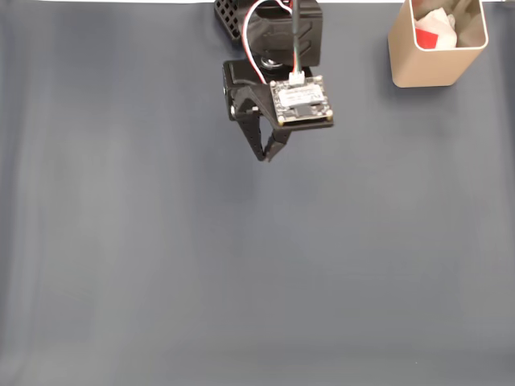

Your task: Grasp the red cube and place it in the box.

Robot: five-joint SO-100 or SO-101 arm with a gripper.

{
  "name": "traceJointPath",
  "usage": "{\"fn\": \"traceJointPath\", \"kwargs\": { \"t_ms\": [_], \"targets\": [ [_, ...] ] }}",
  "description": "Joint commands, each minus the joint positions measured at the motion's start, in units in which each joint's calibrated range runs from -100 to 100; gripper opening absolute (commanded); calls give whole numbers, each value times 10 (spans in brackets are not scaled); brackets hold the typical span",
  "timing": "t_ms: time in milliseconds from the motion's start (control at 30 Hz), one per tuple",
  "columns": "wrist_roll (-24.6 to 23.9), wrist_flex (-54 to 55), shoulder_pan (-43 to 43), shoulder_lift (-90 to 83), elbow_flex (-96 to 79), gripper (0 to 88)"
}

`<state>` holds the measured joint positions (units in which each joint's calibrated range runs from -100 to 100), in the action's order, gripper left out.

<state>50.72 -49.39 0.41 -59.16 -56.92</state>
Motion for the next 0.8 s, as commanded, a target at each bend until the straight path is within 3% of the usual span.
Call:
{"fn": "traceJointPath", "kwargs": {
  "t_ms": [0,767],
  "targets": [
    [-4,20,8,-55,-54,5],
    [-28,32,28,-245,-313,2]
  ]
}}
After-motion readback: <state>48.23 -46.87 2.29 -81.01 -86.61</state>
